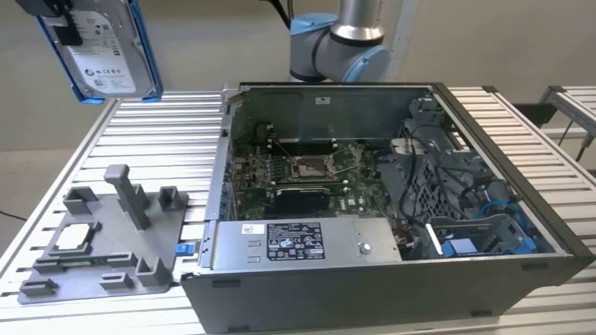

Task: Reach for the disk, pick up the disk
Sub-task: 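Pick up the disk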

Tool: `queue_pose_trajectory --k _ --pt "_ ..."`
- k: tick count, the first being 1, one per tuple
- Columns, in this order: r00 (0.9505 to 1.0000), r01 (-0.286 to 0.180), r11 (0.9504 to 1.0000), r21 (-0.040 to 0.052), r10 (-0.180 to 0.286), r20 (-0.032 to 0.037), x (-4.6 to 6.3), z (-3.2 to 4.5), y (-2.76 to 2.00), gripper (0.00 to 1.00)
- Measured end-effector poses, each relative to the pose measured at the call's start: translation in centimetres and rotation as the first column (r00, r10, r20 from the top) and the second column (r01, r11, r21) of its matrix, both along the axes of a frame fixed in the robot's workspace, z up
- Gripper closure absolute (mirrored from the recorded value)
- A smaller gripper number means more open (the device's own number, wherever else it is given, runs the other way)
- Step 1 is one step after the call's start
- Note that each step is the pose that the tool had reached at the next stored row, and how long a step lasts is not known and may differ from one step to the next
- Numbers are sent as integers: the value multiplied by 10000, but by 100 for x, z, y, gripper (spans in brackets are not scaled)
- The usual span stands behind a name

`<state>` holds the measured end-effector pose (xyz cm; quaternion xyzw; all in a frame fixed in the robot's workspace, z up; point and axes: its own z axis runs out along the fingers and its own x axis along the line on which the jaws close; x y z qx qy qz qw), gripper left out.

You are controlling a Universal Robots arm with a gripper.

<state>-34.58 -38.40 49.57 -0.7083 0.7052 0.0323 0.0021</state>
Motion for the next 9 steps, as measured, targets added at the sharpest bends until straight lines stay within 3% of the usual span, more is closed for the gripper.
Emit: queue_pose_trajectory --k 9 --pt "10000 0 10000 0 0 1 160 0 0 100"
